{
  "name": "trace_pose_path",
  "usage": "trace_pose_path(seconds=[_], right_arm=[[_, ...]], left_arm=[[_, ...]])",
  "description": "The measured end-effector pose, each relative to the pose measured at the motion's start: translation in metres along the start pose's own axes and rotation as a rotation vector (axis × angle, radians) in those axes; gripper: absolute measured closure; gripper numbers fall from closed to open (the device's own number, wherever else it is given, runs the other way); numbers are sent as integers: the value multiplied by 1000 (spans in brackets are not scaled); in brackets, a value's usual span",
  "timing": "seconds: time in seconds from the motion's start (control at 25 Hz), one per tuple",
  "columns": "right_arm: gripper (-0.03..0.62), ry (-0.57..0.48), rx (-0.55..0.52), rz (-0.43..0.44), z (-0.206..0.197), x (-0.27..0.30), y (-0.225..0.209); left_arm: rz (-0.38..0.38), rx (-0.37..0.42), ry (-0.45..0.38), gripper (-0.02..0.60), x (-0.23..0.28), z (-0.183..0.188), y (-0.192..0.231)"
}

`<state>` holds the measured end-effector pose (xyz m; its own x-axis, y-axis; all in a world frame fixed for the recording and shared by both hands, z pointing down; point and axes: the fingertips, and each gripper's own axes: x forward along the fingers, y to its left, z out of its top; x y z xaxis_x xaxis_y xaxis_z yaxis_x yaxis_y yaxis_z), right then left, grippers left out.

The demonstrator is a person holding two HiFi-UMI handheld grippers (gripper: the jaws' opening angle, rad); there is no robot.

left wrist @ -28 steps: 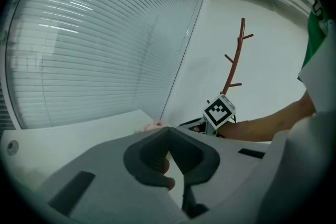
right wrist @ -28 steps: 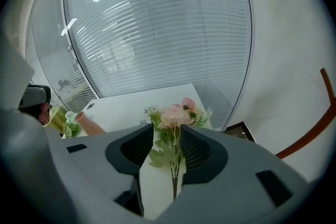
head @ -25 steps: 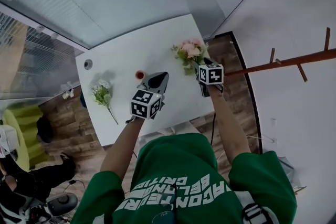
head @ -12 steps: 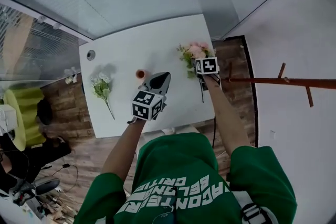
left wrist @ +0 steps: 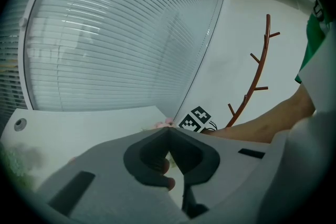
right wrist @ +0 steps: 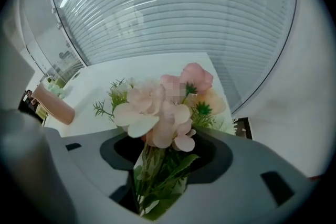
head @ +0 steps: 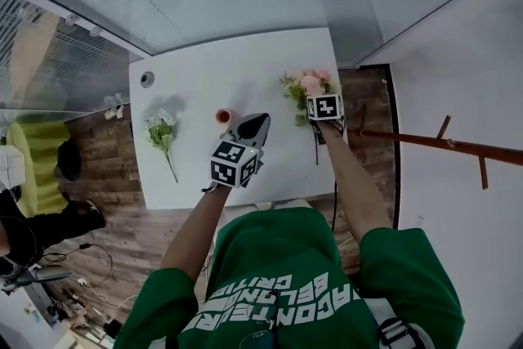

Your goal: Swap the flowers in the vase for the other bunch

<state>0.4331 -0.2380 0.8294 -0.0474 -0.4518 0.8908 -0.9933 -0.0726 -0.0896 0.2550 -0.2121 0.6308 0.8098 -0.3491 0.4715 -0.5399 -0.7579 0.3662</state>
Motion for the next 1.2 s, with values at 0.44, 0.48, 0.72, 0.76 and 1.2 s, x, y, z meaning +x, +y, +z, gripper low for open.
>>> trace_pose_path(seconds=[0.44,0.48,0.72,0.76,1.2], right_arm=[[475,-57,2,23,7,-7,8],[478,-68,3,23,9,-9,8],[487,-153,2,26,19,-47,12],[488,-175,3,28,25,-53,14],[489,-490,-35,32,115,-133,72]], left_arm=[[24,-12,-30,578,-11,11,13],[25,-9,-38,578,-12,14,14],[17,3,-68,578,-33,27,1],[16,6,-71,578,-37,29,1],[24,49,-144,578,-98,51,46]])
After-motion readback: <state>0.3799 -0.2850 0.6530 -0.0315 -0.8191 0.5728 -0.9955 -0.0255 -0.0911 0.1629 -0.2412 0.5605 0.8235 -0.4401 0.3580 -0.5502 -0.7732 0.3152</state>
